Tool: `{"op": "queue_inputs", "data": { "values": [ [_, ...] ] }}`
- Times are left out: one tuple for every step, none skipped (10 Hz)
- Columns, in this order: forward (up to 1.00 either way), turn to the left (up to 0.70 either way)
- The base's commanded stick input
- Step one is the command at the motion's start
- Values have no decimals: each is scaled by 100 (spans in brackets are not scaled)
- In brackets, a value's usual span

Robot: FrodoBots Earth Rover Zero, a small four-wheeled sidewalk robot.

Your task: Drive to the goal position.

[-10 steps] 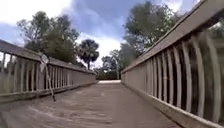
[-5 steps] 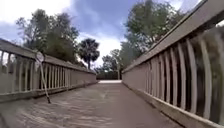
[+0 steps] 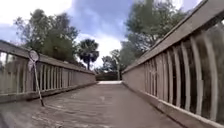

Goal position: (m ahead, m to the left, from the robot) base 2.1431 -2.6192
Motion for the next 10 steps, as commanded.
{"op": "queue_inputs", "data": {
  "values": [
    [45,0],
    [45,0],
    [45,0],
    [45,0],
    [45,0],
    [45,0],
    [45,0],
    [45,0],
    [45,0],
    [45,0]
  ]
}}
